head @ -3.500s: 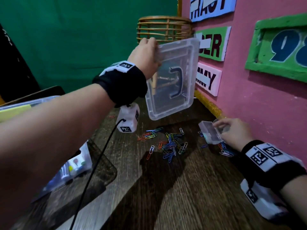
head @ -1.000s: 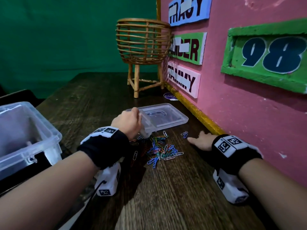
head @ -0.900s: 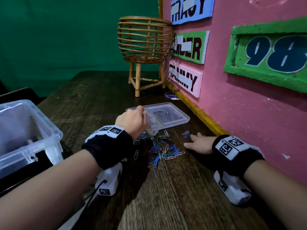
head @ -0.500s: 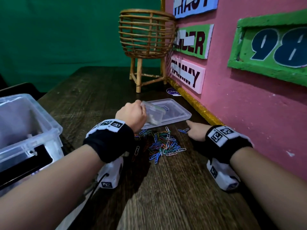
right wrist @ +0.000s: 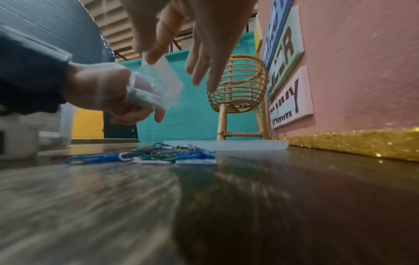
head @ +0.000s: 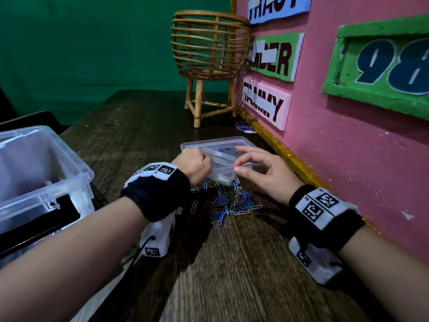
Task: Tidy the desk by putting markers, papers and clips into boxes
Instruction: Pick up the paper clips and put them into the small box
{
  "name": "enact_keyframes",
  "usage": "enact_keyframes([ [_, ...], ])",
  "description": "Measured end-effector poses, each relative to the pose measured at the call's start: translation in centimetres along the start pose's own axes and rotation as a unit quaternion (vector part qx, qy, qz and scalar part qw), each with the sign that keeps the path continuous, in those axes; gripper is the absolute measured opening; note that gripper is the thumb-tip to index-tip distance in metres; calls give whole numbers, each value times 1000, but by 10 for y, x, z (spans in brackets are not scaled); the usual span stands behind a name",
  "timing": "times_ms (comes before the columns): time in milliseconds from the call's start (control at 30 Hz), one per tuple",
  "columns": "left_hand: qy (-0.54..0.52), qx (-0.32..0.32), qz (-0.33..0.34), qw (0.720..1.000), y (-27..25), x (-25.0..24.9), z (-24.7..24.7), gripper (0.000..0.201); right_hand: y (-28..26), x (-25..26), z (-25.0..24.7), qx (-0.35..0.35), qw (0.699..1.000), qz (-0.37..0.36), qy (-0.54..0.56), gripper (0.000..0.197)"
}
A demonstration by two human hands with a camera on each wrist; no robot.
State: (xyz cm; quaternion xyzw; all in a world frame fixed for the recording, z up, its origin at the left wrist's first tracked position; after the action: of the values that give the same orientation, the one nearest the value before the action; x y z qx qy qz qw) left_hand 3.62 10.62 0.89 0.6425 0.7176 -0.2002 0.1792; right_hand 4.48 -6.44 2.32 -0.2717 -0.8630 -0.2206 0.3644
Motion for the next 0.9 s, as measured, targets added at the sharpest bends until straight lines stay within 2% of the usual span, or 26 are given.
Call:
enact_keyframes([
  [67,-12,8,22,1000,-2,-3,2,40,-1,1,2,6,1000,2,6,9],
  [167,-34,19,65,997,-8,-12,4,40,-2,0,4,29,999,21,-14,29],
  [267,-9,29,104,994,-15,-18,5,42,-1,-7,-3,-40,995,62,-66,30],
  [300,29,22,89,995,-14,-15,4,42,-1,-13,-8,-70,992,79,-75,30],
  [367,135,16,-9,991,-14,-4,1,38,0,-27,-17,-116,978,143,-100,35],
  [433,232,83,-99,964,-19,9,7,36,0,-41,-22,-124,960,218,-125,42],
  [467,252,129,-106,953,-23,11,15,39,0,-46,-23,-117,951,251,-136,45],
  [533,227,206,-74,949,-34,9,36,45,1,-52,-23,-101,939,290,-153,50],
  [600,172,249,-29,953,-46,0,48,43,2,-54,-23,-102,936,300,-155,52],
  [667,144,240,-3,960,-47,-8,46,42,1,-55,-24,-109,933,307,-150,53],
  [733,128,176,8,976,-34,-11,33,38,1,-56,-24,-110,932,314,-144,54],
  [800,117,135,-12,984,-19,-5,20,40,0,-55,-23,-112,933,312,-140,55],
  [900,128,136,-59,981,-1,9,11,44,-2,-53,-24,-114,931,318,-137,57],
])
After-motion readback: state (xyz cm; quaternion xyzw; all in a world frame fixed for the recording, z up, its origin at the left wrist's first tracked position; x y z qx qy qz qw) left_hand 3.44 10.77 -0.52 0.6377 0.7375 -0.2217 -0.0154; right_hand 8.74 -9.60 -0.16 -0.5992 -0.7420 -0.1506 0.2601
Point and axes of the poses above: each hand's wrist, its own y-axis towards the middle knuckle, its own z-axis out of the palm, x = y × z, the point moved 5 cm from there along y, towards the middle knuckle, and after that the axes turned 15 degrees about x, right-handed, at the moved point
